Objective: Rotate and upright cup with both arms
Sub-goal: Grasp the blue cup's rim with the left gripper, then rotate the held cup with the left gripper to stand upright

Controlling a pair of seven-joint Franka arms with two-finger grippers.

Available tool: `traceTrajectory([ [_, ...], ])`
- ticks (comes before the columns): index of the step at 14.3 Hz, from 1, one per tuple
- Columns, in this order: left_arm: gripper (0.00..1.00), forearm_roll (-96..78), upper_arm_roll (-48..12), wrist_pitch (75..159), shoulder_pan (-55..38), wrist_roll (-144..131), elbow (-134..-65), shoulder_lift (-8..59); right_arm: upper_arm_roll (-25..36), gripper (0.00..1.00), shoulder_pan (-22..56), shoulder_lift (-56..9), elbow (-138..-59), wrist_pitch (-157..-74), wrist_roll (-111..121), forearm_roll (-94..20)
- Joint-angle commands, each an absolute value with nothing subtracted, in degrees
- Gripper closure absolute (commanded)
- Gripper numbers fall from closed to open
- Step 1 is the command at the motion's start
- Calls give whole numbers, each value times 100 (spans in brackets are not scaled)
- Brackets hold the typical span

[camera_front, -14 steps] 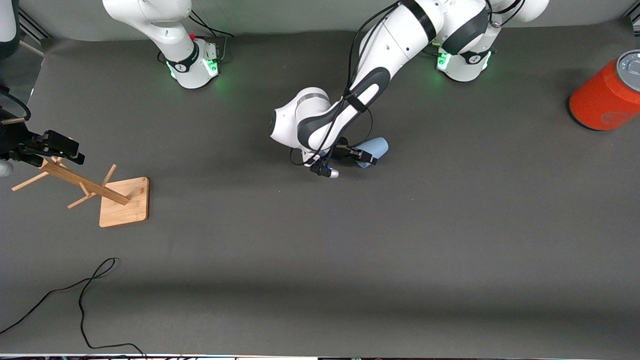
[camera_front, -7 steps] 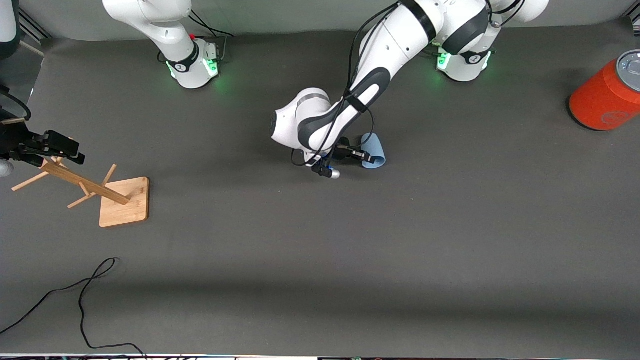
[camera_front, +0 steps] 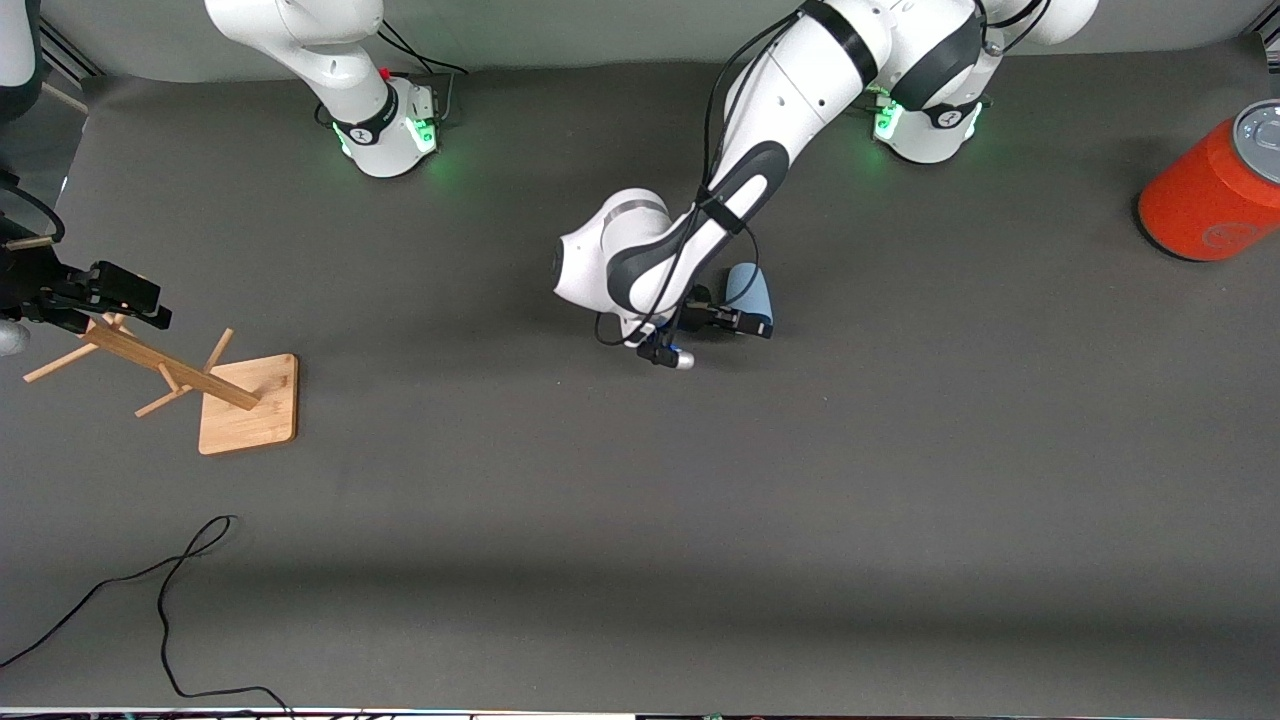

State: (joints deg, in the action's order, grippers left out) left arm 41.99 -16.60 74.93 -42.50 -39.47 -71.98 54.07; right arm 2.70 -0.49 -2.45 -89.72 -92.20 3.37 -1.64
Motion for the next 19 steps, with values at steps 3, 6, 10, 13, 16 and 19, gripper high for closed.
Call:
traceTrajectory([
  [3,1,4114,-1301,7357,-4245,-3972,-7181,5291,290,0,-9,-193,-9026,-9255,466,-97],
  [6,2,3631,-1274,7207,-3780,-4340,-7093,5273,290,0,-9,-193,-9035,-9255,466,-97],
  [10,3,2955,-1274,7242,-3569,-5456,-7093,5291,290,0,-9,-193,-9026,-9255,466,-88],
  [13,3,2383,-1274,7321,-3542,-5896,-7067,5282,290,0,-9,-193,-9035,-9255,466,-88],
  [16,3,2031,-1274,7374,-3542,-6178,-7014,5282,290,0,-9,-193,-9035,-9255,466,-88],
  [19,4,1951,-1336,7295,-3638,-6608,-7014,5247,290,0,-9,-193,-9035,-9255,466,-88],
])
